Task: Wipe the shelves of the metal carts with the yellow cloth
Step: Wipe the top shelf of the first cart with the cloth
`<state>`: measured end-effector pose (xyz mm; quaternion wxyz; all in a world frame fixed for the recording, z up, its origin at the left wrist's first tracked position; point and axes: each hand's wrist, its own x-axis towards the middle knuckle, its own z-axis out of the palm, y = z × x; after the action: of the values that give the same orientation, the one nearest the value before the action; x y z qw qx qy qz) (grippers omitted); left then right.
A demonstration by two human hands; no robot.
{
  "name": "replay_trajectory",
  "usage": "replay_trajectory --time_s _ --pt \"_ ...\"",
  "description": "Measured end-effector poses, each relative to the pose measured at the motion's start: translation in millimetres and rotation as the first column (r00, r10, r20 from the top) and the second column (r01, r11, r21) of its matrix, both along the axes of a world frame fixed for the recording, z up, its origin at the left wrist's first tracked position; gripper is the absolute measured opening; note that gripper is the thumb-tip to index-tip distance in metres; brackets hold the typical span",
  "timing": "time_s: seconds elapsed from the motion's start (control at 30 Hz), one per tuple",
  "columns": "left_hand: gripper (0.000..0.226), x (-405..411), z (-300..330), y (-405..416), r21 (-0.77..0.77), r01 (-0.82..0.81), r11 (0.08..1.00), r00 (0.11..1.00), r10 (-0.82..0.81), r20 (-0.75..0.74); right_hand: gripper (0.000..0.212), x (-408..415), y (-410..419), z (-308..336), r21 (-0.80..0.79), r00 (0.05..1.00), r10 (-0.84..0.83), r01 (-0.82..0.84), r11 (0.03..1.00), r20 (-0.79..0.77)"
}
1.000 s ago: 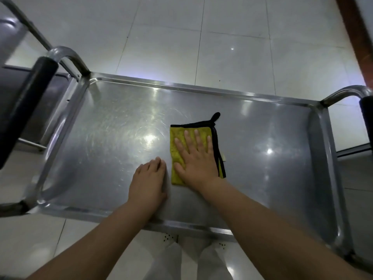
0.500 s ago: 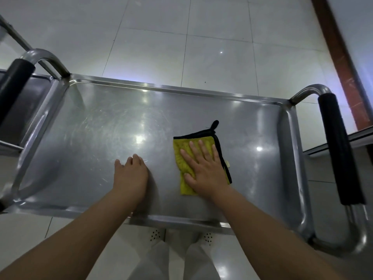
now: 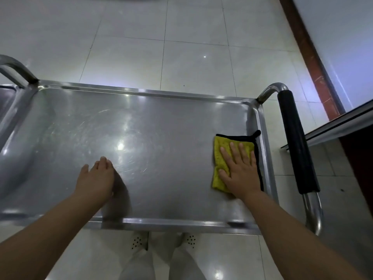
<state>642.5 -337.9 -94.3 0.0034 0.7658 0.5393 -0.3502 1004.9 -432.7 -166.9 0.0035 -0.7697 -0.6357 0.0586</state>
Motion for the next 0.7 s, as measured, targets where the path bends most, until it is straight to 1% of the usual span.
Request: replay_trajectory --time_s 0.1,0.2,0.43,0.5,0.6,0.7 --pt "0.092 4 1 0 -0.040 -0.026 0.999 1.000 0.026 -0.004 0.071 24 -14 1 -0.010 0.999 -0.046 0.046 0.999 0.005" --pt "0.093 3 2 0 -0.032 -0.036 0.999 0.998 0.038 0.046 0.071 25 -26 1 -0.015 0.994 -0.111 0.111 0.994 0.011" --pt "0.095 -15 5 -6 -0.040 -0.009 0.999 0.990 0.015 0.143 0.075 -26 -36 1 -0.034 0.954 -0.299 0.299 0.954 0.006" --pt "0.095 -20 3 -6 -0.030 0.018 0.999 0.985 -0.013 0.170 0.074 -49 -33 -1 -0.033 0.950 -0.311 0.311 0.950 0.018" --pt "0.094 -31 -1 -6 -0.023 0.038 0.999 0.977 -0.032 0.210 0.073 -84 -25 -4 -0.007 0.957 -0.287 0.288 0.958 0.040" --pt "0.092 -43 -7 -5 -0.027 0.047 0.999 0.964 -0.038 0.262 0.073 -121 -14 -4 -0.013 0.967 -0.250 0.250 0.968 0.047"
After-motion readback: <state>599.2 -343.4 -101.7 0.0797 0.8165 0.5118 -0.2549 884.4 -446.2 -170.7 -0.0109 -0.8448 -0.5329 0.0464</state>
